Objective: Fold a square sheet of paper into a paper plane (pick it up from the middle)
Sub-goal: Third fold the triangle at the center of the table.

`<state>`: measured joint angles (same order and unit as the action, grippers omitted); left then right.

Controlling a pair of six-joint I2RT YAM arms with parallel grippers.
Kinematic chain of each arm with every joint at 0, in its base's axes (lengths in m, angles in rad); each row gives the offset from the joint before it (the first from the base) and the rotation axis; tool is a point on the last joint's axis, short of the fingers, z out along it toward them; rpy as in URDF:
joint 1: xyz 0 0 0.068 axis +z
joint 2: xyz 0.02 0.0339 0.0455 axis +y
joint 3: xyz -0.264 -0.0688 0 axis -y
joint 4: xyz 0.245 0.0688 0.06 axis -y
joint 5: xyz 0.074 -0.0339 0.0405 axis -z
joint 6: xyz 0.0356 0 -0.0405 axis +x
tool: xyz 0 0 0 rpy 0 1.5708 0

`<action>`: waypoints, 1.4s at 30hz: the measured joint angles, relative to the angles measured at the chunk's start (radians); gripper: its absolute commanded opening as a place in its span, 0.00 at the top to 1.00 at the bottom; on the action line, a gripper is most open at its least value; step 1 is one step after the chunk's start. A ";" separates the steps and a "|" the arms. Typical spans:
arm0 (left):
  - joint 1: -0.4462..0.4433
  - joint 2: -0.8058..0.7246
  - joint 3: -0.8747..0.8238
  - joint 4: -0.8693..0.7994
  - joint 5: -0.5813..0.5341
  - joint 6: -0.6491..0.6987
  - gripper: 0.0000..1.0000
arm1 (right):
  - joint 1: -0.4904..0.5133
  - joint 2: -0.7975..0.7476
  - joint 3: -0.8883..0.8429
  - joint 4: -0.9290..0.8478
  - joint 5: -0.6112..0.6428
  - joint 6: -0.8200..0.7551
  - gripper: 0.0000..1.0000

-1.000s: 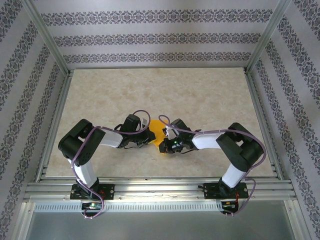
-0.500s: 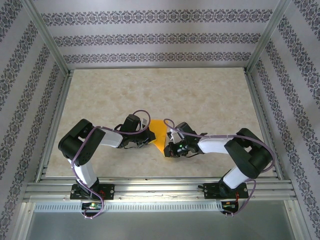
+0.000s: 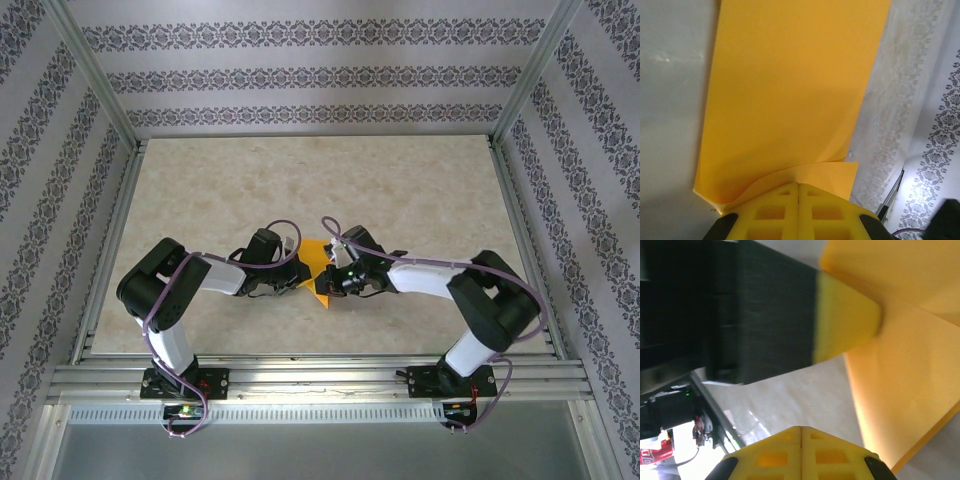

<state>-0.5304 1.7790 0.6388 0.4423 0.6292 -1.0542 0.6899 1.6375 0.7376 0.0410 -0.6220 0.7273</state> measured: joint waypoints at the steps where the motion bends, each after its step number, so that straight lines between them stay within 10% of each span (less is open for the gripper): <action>1: 0.000 0.000 0.000 0.000 0.000 0.000 1.00 | 0.000 0.019 0.005 -0.002 0.002 0.004 0.93; 13: 0.000 0.001 0.003 -0.005 0.003 0.004 1.00 | 0.001 0.113 0.035 -0.008 0.024 0.012 0.93; 21: -0.001 -0.026 0.057 -0.116 0.003 0.061 0.80 | -0.022 0.115 -0.015 0.071 -0.003 0.033 0.94; 42: -0.045 -0.016 0.078 -0.205 0.022 0.108 0.93 | -0.066 0.114 -0.057 0.136 -0.075 0.037 0.98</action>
<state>-0.5758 1.7634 0.7170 0.2371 0.6510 -0.9459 0.6243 1.7519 0.6804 0.1772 -0.6971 0.7647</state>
